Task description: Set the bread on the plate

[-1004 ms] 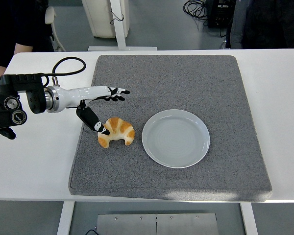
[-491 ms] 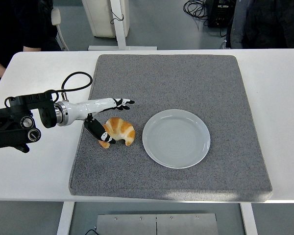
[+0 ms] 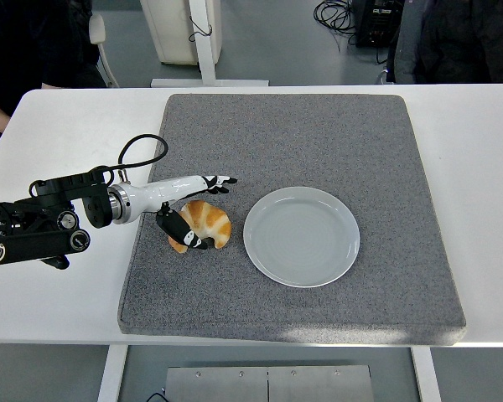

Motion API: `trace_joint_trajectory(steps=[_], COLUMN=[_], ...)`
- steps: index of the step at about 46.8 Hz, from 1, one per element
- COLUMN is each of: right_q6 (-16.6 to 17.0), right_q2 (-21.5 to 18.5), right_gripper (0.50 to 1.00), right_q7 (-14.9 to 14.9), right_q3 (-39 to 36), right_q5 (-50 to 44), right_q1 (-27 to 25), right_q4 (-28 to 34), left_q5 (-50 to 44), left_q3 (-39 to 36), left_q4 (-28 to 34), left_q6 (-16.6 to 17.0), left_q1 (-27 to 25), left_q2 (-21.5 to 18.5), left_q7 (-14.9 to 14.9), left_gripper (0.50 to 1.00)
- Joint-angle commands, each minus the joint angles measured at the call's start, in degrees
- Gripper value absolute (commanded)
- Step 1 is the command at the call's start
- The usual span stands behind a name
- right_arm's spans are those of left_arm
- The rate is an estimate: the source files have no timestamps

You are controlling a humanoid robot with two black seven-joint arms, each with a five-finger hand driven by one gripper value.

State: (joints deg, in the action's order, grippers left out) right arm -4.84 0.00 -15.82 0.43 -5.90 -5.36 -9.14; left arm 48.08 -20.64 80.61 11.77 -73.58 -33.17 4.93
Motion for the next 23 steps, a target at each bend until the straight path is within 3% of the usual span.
trace_joint_trajectory(steps=[1,5,10,17,19,23], right_q6=[0.0,-0.1,0.0,-0.1,-0.1,0.0], right_q2=[0.0,0.0,0.0,0.0,0.0,0.0], right_gripper=[1.000,1.000,1.000,1.000,1.000,1.000], right_q7=[0.0,0.0,0.0,0.0,0.0,0.0], right_q3=[-0.1,0.0,-0.1,0.0,0.0,0.0], right_q5=[0.0,0.0,0.0,-0.1,0.0,0.0], right_q1=[0.0,0.0,0.0,0.0,0.0,0.0], right_q4=[0.0,0.0,0.0,0.0,0.0,0.0], left_q5=[0.0,0.1,3.1,5.0,5.1,5.1], left_q3=[0.0,-0.2,-0.5,-0.1,0.0,0.1], left_q4=[-0.5,-0.5,-0.5,-0.5,-0.5,-0.9], left_q6=[0.1,0.3,0.5,0.5,0.5,0.5], left_q1=[0.2,0.2,0.3,0.8,0.6,-0.2], left_q2=[0.3,0.4,0.5,0.3,0.1,-0.2], left_q7=[0.0,0.0,0.1,0.1,0.1,0.1], left_gripper=[0.940,0.895,0.716,0.537,0.500,0.500])
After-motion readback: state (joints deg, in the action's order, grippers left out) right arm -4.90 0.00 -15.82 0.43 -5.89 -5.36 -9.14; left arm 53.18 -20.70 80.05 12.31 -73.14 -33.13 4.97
